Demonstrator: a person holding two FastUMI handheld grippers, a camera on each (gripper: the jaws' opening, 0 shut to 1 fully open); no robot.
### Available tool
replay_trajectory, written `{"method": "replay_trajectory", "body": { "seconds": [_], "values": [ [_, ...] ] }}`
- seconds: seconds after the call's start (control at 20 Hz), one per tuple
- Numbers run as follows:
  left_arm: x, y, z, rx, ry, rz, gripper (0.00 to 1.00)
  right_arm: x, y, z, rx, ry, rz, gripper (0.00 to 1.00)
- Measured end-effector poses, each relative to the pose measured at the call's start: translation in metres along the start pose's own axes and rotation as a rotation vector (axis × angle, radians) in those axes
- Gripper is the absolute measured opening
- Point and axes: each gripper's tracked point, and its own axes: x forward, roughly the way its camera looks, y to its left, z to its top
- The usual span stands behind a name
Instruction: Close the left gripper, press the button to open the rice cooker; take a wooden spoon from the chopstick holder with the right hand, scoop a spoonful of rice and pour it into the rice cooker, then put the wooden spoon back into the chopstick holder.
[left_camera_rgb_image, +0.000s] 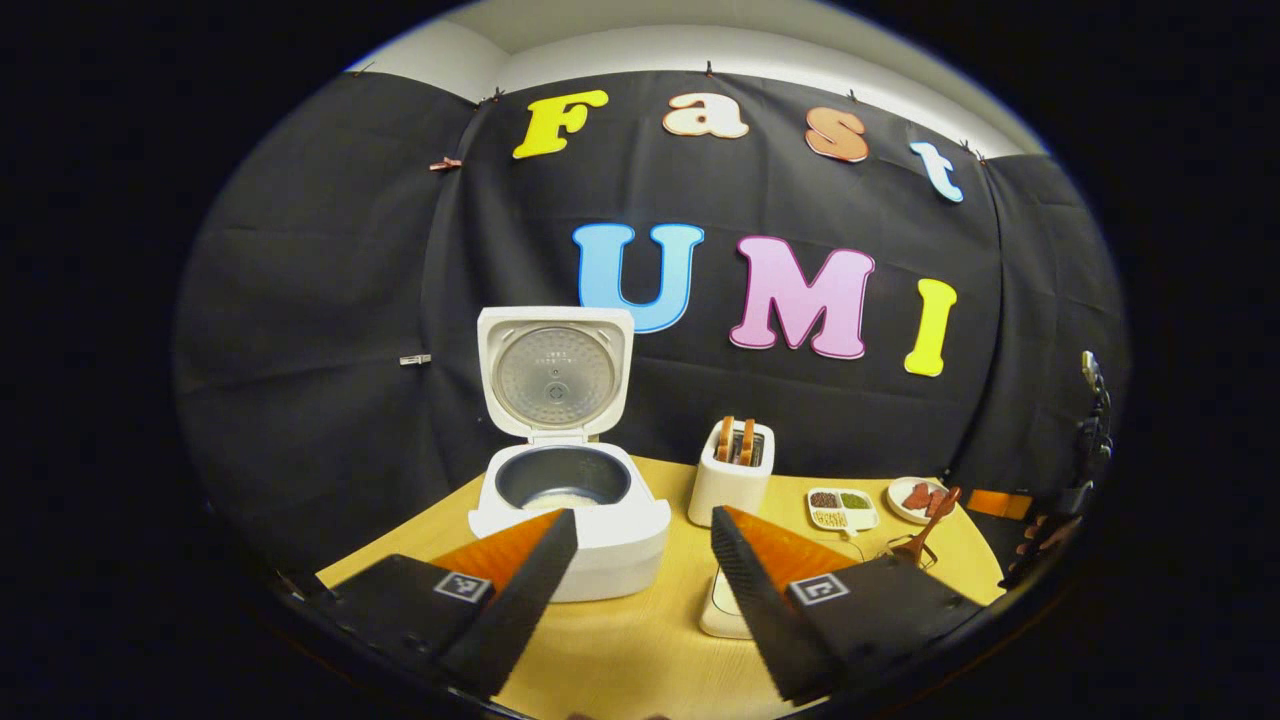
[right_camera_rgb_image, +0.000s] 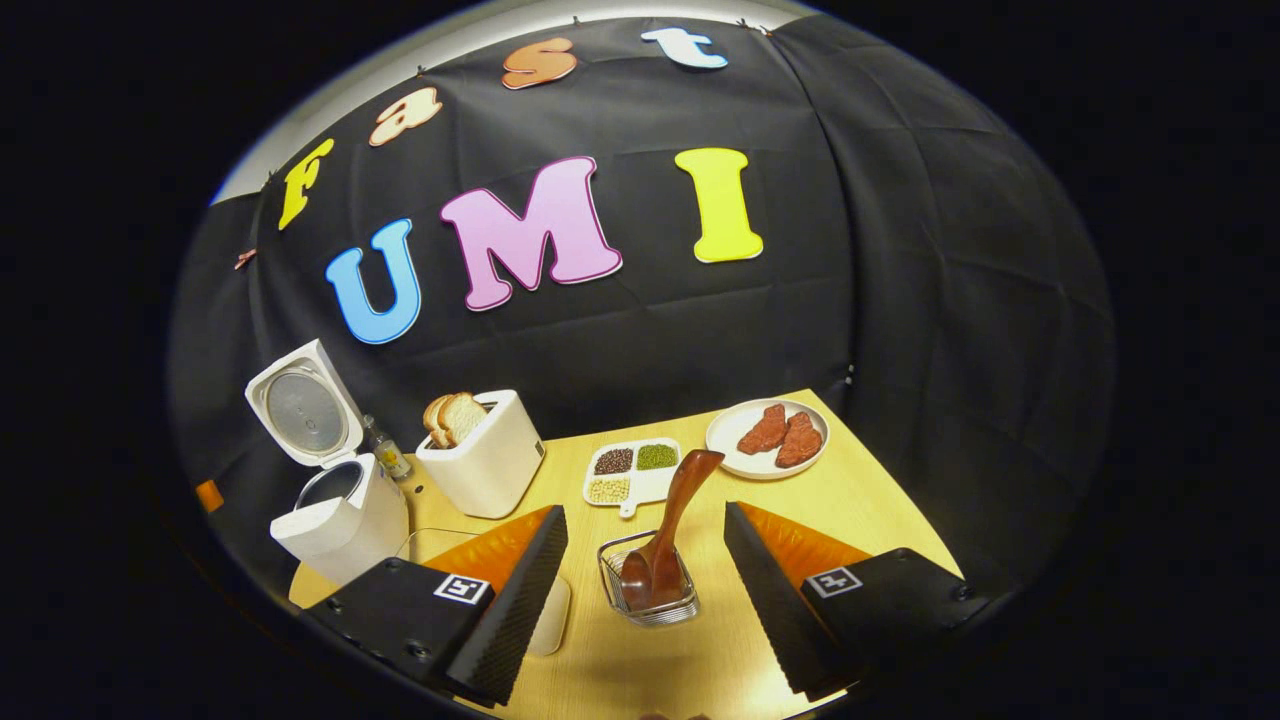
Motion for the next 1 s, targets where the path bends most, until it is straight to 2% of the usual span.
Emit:
{"method": "replay_trajectory", "body": {
  "seconds": [0.1,0.4,0.5,0.8,0.85,0.9,1.0],
  "values": [
    [-0.002,-0.004,-0.009,0.028,0.014,0.007,0.98,0.02,-0.006,-0.009,0.016,0.032,-0.003,0.98],
    [-0.012,-0.019,-0.044,0.027,0.106,-0.012,0.99,0.087,-0.021,-0.038,0.074,0.115,-0.04,0.99],
    [-0.012,-0.017,-0.055,0.036,0.141,0.0,0.98,0.103,-0.026,-0.044,0.089,0.132,-0.043,0.99],
    [-0.009,-0.031,-0.062,0.07,0.165,-0.031,0.98,0.14,-0.041,-0.055,0.138,0.163,-0.057,0.95],
    [-0.008,-0.033,-0.066,0.071,0.171,-0.032,0.98,0.143,-0.04,-0.055,0.146,0.165,-0.052,0.81],
    [-0.007,-0.035,-0.067,0.069,0.177,-0.033,0.98,0.147,-0.039,-0.054,0.152,0.162,-0.049,0.85],
    [-0.006,-0.041,-0.072,0.057,0.186,-0.04,0.98,0.15,-0.033,-0.054,0.154,0.17,-0.035,0.43]
  ]
}}
